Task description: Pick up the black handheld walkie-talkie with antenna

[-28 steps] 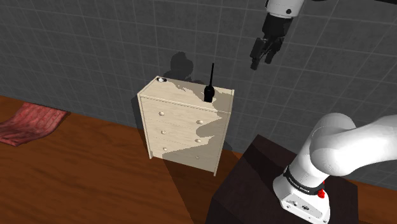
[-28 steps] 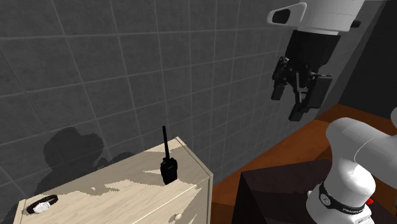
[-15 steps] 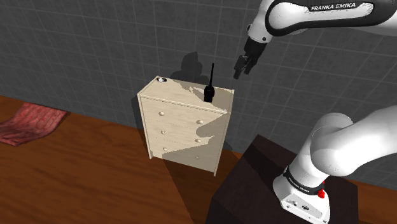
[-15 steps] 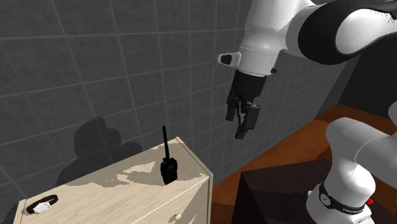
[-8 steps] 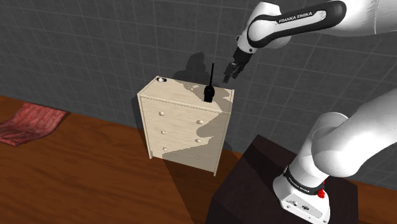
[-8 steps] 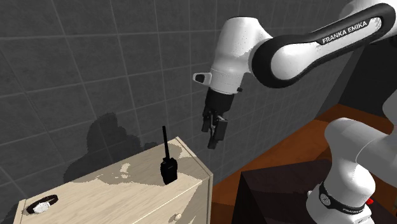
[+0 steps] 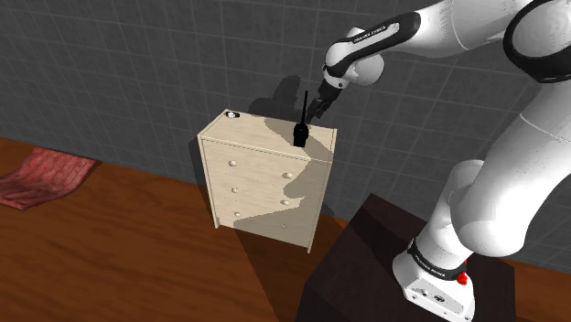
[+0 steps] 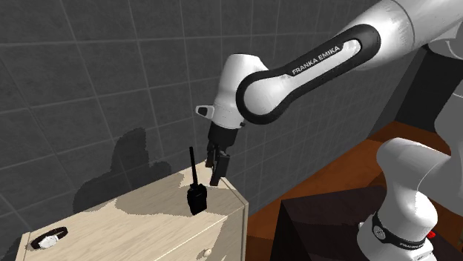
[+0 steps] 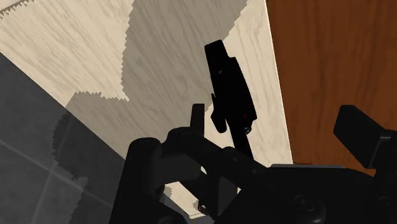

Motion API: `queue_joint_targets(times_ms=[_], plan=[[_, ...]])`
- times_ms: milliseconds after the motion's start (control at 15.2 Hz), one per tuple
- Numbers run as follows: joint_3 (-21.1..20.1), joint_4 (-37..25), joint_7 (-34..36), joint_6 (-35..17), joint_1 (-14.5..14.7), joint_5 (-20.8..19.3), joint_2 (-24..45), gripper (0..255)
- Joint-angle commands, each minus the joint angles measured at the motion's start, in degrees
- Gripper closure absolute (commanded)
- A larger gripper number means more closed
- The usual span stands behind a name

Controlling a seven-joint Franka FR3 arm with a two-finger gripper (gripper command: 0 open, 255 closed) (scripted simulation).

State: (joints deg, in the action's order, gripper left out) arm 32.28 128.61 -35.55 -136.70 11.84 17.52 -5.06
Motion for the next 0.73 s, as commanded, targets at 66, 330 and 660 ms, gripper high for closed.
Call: queue_joint_targets(times_ms=[66,330,660], plan=[[1.4,-4.1,-9.2,-1.2,0.6,10.1,7.6,0],[0.8,-3.6,-11.6,-2.8,0.1,12.8,9.5,0],[0.2,-2.7,-14.9,-5.0,-0.3,16.5,12.0,0]])
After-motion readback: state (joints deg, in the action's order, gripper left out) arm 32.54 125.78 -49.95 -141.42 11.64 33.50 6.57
